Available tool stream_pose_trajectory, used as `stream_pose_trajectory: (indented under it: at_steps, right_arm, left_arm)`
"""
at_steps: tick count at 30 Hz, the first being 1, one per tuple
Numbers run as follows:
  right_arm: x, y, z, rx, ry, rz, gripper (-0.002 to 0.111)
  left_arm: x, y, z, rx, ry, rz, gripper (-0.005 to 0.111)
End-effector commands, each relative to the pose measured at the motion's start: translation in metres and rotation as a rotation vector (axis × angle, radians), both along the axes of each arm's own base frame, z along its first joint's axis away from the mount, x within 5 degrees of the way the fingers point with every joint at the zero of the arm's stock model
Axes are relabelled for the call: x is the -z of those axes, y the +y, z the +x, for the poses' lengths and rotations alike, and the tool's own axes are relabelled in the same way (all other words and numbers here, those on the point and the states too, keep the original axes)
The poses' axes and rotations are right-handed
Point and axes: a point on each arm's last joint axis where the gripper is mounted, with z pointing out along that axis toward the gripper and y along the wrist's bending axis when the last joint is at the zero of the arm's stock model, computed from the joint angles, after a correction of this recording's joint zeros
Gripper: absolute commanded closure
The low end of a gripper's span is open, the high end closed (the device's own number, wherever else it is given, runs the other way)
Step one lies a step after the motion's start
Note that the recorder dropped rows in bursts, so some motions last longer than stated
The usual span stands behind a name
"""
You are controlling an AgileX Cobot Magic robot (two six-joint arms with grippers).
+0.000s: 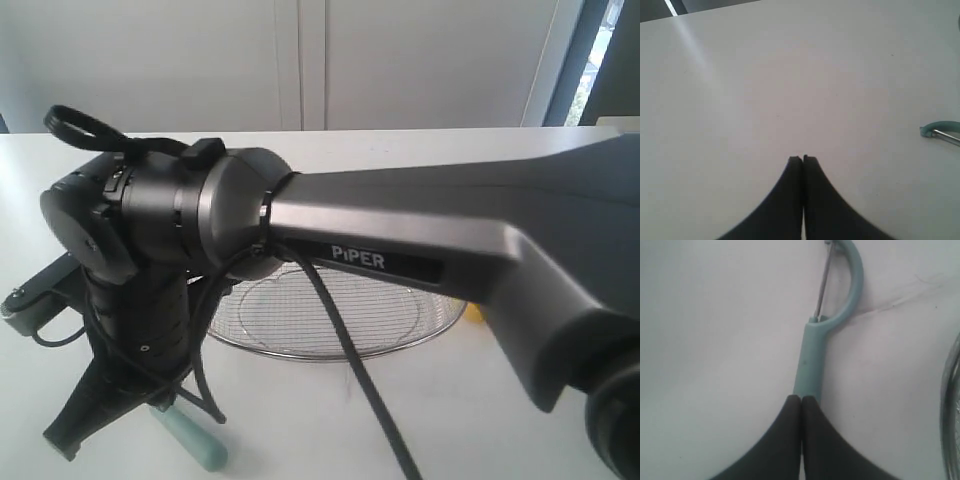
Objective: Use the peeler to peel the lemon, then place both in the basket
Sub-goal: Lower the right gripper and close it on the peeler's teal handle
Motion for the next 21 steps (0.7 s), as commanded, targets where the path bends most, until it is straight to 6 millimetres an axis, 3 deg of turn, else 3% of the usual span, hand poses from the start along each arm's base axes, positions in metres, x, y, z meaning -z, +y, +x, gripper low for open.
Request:
stream_pose_trajectory:
  at_steps: [1, 9, 12, 13, 17, 21]
  right_arm:
    - [0.007, 0.006, -0.004, 0.003, -0.009, -0.002, 0.108]
    - [0.026, 0.008, -0.004, 0.087, 0.028, -0.042, 0.106]
    - [0.027, 0.008, -0.003, 0.087, 0.030, -0.046, 0.095]
    - [0.027, 0.008, -0.004, 0.087, 0.031, -0.047, 0.085]
    - [0.027, 0.008, -0.003, 0.086, 0.029, -0.048, 0.067]
    - [0.027, 0.009, -0.002, 0.080, 0.017, -0.028, 0.061]
  left_arm:
    - [0.002, 0.000, 0.000, 0.008, 0.004, 0.005, 0.107]
    - [0.002, 0.000, 0.000, 0.008, 0.004, 0.005, 0.107]
    - [0.002, 0.000, 0.000, 0.008, 0.004, 0.005, 0.107]
    - [0.002, 0.000, 0.000, 0.008, 0.004, 0.005, 0.107]
    - [0.002, 0.000, 0.000, 0.008, 0.004, 0.005, 0.107]
    - [0.002, 0.000, 0.000, 0.008, 0.004, 0.005, 0.107]
